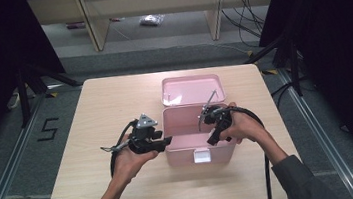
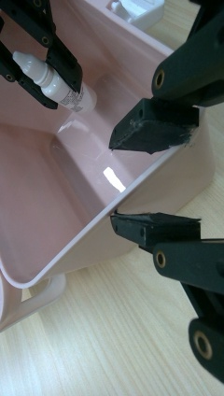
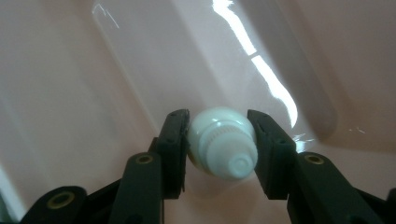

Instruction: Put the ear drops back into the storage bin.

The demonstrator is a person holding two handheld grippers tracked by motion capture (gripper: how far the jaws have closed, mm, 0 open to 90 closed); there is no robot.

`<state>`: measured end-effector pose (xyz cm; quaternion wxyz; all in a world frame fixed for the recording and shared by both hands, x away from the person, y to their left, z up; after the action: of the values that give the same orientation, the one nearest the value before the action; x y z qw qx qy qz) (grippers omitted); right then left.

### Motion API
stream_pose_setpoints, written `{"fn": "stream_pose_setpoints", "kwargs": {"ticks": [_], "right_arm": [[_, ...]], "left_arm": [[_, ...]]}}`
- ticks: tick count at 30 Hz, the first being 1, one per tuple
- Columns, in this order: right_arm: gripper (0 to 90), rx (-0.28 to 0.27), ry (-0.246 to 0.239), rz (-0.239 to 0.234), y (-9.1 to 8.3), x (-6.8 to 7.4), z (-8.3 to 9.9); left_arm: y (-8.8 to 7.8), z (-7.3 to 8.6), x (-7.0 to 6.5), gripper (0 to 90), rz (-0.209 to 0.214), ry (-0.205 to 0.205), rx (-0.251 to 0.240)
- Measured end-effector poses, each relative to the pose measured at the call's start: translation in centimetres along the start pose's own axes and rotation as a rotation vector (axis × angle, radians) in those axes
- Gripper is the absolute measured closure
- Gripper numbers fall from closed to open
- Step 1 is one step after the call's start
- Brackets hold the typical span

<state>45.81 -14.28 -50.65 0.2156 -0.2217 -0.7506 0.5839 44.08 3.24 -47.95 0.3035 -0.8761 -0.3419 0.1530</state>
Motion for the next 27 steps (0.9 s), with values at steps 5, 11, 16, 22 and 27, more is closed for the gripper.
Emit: {"fn": "stream_pose_setpoints", "kwargs": {"ticks": [5,11,16,22,27], "right_arm": [[60.4,-0.001,-0.002,-0.002,0.3,-0.1,0.1],[60.4,0.009,-0.008,-0.014,1.0,0.0,0.3],[60.3,-0.003,0.005,-0.022,1.4,0.2,0.3],[60.3,0.019,0.018,-0.028,1.5,0.2,0.7],[61.6,0.007,0.034,-0.038,1.7,0.5,0.5]], "left_arm": [[0.0,0.0,0.0,56.8,0.007,-0.003,0.0],[0.0,0.0,0.0,56.9,0.001,-0.002,-0.001],[0.0,0.0,0.0,56.7,0.01,-0.002,0.0],[0.0,0.0,0.0,56.6,0.006,-0.001,-0.002],[0.0,0.0,0.0,56.5,0.005,0.003,-0.001]]}}
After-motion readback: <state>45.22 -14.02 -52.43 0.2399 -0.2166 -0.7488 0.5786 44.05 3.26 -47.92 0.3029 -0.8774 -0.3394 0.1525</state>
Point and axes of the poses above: each handheld gripper's, and its own axes: y roughly forward along the jaws, z roughly out of its underside, x roughly to its left, the point moved 10 cm from there along y, roughly forward along the jaws, and after that the axes turned 5 degrees about y, right-handed, at the moved point
